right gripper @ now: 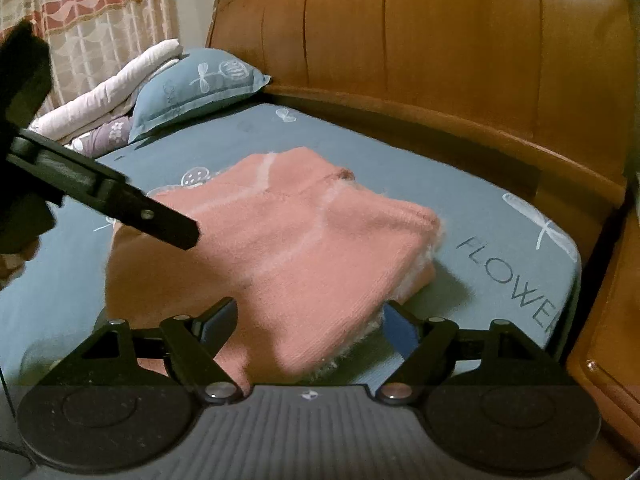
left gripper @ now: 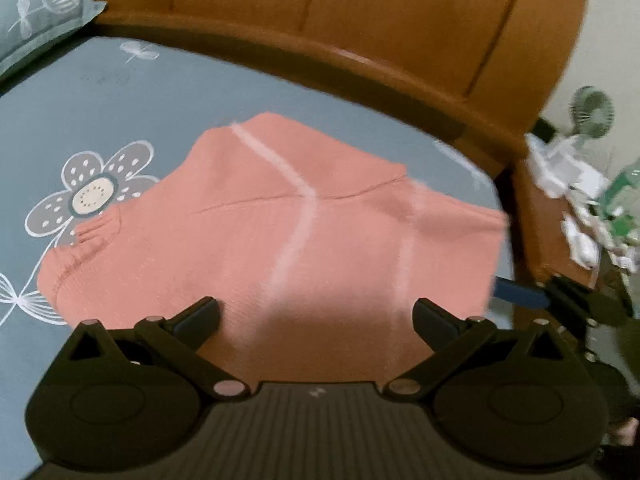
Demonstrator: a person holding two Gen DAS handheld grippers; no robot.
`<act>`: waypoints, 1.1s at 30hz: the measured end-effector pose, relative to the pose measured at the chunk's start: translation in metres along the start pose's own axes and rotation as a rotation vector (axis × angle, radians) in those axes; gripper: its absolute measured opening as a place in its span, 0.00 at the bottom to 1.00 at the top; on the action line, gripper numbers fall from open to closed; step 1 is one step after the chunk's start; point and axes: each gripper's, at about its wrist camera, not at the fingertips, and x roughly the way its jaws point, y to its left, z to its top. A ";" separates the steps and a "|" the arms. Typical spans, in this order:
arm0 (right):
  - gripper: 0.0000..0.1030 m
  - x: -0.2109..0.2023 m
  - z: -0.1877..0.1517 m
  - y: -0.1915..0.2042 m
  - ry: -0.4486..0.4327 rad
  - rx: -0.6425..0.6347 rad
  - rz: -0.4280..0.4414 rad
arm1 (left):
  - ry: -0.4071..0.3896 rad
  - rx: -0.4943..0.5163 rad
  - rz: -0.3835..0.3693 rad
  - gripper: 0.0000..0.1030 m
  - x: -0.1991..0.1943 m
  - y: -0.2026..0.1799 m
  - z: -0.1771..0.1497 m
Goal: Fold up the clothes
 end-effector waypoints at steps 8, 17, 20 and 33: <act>0.64 -0.007 -0.017 0.045 0.015 -0.163 0.022 | -0.090 0.053 0.117 0.99 -0.062 0.008 -0.048; 0.40 -0.009 -0.036 0.093 0.054 -0.337 0.064 | -0.143 -0.006 0.215 0.99 -0.090 0.033 -0.108; 0.40 -0.015 -0.016 0.080 0.012 -0.232 0.068 | -0.152 -0.052 0.201 0.99 -0.101 0.037 -0.124; 0.30 0.028 0.055 0.019 0.093 -0.180 -0.195 | -0.215 -0.077 0.219 0.99 -0.109 0.027 -0.172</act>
